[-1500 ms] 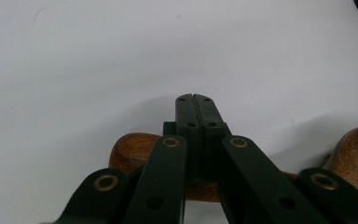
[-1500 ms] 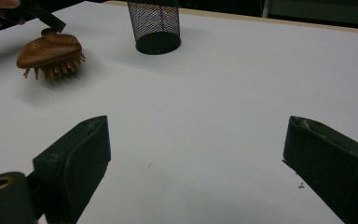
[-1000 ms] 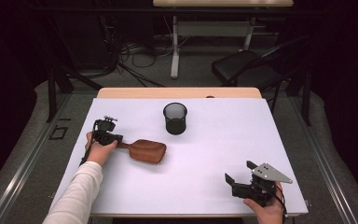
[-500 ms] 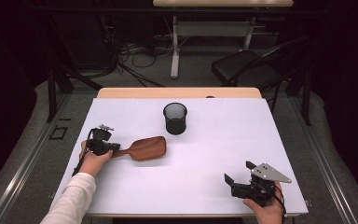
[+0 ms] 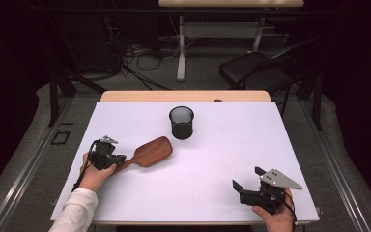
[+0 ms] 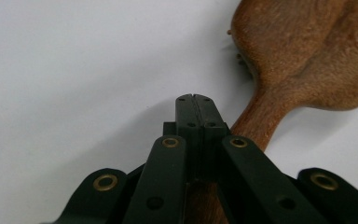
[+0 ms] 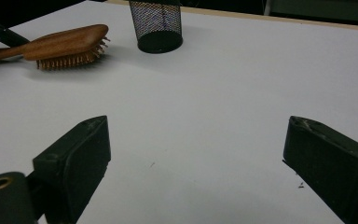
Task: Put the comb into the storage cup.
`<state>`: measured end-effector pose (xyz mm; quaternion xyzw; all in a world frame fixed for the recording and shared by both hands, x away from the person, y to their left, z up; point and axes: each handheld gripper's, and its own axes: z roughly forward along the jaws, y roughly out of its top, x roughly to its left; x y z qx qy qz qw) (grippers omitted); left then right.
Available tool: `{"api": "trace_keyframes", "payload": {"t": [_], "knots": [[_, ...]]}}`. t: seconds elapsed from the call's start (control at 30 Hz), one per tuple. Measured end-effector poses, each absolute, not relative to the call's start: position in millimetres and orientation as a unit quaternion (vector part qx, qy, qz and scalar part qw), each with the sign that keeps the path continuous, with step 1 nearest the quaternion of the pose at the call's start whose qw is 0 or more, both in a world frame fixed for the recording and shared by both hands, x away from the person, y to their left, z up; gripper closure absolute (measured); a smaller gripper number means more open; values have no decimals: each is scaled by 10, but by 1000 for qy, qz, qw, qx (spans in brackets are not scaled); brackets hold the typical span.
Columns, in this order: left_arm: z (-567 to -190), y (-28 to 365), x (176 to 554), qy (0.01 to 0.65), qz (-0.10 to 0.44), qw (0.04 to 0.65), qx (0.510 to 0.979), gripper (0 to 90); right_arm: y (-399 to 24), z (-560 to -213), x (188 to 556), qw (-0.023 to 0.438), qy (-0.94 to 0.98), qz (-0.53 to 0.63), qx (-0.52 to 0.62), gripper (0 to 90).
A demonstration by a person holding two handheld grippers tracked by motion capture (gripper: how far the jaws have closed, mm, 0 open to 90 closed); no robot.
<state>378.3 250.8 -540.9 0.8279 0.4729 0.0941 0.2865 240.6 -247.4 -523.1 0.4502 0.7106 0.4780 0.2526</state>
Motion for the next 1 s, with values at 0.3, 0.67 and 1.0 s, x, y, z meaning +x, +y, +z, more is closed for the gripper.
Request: {"api": "trace_keyframes", "payload": {"t": [0.3, 0.67, 1.0], "knots": [[-5391, 2456, 3626, 457, 87, 289, 837, 900, -2486, -5225, 2402, 252, 712, 479, 448, 72], [-5377, 2375, 3493, 448, 86, 288, 842, 900, -2484, -5227, 2405, 251, 712, 480, 448, 75], [-5375, 2359, 3471, 448, 89, 292, 840, 900, -2481, -5230, 2408, 249, 712, 481, 447, 75]]}}
